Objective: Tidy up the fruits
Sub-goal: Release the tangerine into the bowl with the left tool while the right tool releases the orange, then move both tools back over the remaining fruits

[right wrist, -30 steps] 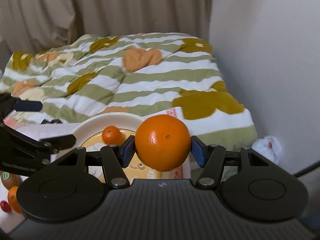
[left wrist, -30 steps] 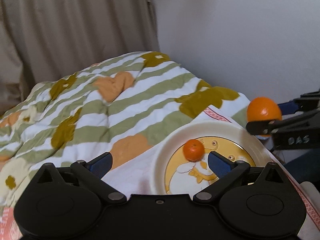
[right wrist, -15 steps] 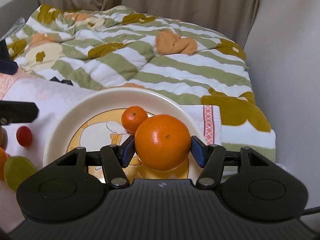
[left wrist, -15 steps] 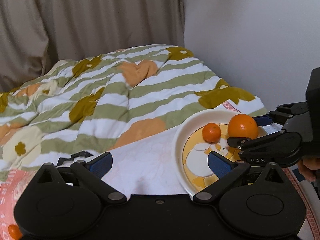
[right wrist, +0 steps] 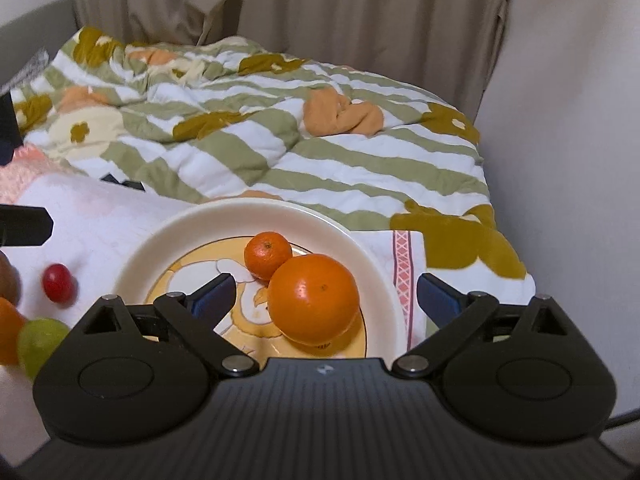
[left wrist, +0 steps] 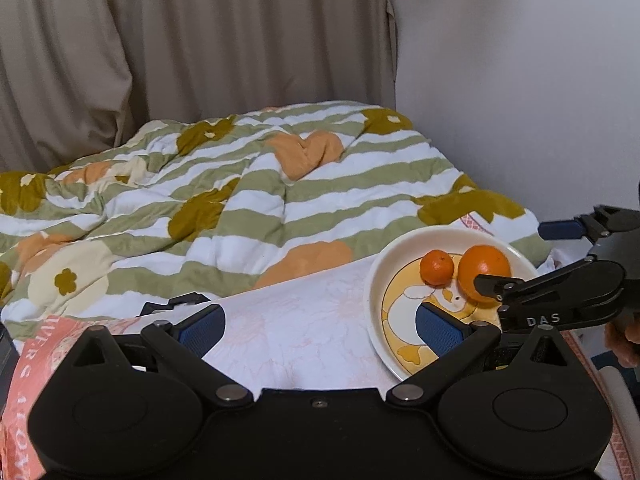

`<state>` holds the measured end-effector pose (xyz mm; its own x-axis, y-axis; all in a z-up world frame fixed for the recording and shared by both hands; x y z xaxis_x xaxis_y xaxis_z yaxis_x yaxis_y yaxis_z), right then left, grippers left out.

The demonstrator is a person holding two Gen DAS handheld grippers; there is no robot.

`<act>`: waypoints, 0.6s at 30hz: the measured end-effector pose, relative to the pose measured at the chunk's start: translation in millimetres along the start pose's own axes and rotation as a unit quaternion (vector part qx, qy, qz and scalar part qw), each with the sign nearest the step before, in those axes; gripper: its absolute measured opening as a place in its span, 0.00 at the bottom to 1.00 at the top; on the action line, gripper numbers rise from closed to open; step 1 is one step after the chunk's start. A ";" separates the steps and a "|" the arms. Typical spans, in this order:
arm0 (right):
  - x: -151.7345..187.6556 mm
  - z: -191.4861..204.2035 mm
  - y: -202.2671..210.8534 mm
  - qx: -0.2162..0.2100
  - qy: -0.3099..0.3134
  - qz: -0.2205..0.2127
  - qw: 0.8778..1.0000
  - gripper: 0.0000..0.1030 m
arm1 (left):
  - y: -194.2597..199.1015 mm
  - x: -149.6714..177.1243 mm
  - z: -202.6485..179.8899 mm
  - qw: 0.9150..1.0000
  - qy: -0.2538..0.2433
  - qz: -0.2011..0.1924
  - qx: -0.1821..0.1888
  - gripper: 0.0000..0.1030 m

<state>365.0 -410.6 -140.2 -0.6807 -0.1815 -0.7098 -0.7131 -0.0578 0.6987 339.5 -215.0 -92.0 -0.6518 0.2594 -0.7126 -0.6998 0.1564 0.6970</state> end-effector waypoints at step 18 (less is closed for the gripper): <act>-3.5 16.5 131.9 -0.025 -0.036 -0.044 0.998 1.00 | 118.3 20.7 21.7 0.993 0.067 -0.079 -0.058 1.00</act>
<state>270.5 -401.4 -47.0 -0.6274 -0.1033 -0.7718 -0.7626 -0.1191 0.6358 249.5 -170.4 -22.6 -0.5589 0.1110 -0.8218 -0.8202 0.0718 0.5675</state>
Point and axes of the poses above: each gripper's, at about its wrist camera, not at the fingertips, and y roughly against the way its jaws point, z to its left, x to its underside, the point moved 8 cm from there along -y, roughly the way its jaws point, and after that the axes turned 2 degrees about -x, right-handed, at the moved point
